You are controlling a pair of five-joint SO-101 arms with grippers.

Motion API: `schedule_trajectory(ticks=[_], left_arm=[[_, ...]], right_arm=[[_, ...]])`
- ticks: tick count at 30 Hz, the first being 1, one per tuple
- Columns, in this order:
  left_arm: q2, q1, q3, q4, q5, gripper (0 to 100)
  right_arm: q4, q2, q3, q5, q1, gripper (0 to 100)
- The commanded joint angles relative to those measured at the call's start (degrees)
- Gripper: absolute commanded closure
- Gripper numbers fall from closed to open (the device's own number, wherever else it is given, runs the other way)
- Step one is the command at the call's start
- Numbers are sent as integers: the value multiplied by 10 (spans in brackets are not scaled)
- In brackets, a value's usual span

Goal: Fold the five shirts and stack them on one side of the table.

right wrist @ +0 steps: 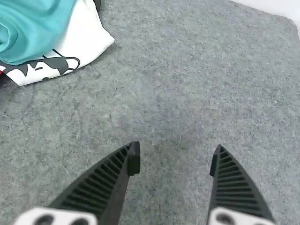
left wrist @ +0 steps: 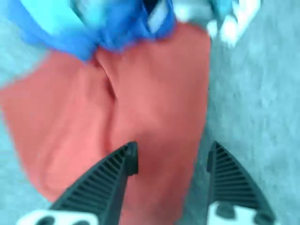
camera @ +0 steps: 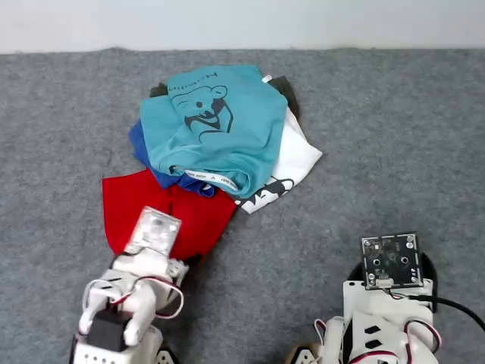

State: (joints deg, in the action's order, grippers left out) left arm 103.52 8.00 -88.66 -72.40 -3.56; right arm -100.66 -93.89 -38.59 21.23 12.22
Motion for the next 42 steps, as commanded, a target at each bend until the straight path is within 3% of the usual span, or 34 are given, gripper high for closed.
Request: schedule_trajectory(ticks=[1, 7, 18, 25, 31, 37, 42], left_arm=[[2, -34, 130, 19, -3, 752], [2, -64, 303, -20, -2, 753], [-2, -103, 396, -27, -2, 753], [-25, -175, 427, 34, -4, 753], [-239, -178, 424, 110, -4, 753], [-482, -169, 493, 147, -3, 751], [-711, -105, 604, 146, -4, 750]], right_arm=[[-17, 20, 7, -2, 5, 745], [-17, 20, 7, -2, 5, 745], [-13, 20, 7, -2, 5, 743], [137, 27, 25, -2, 15, 745], [263, 113, 23, -2, 15, 745], [260, 333, 41, -2, 16, 744], [228, 509, 126, -1, 37, 744]])
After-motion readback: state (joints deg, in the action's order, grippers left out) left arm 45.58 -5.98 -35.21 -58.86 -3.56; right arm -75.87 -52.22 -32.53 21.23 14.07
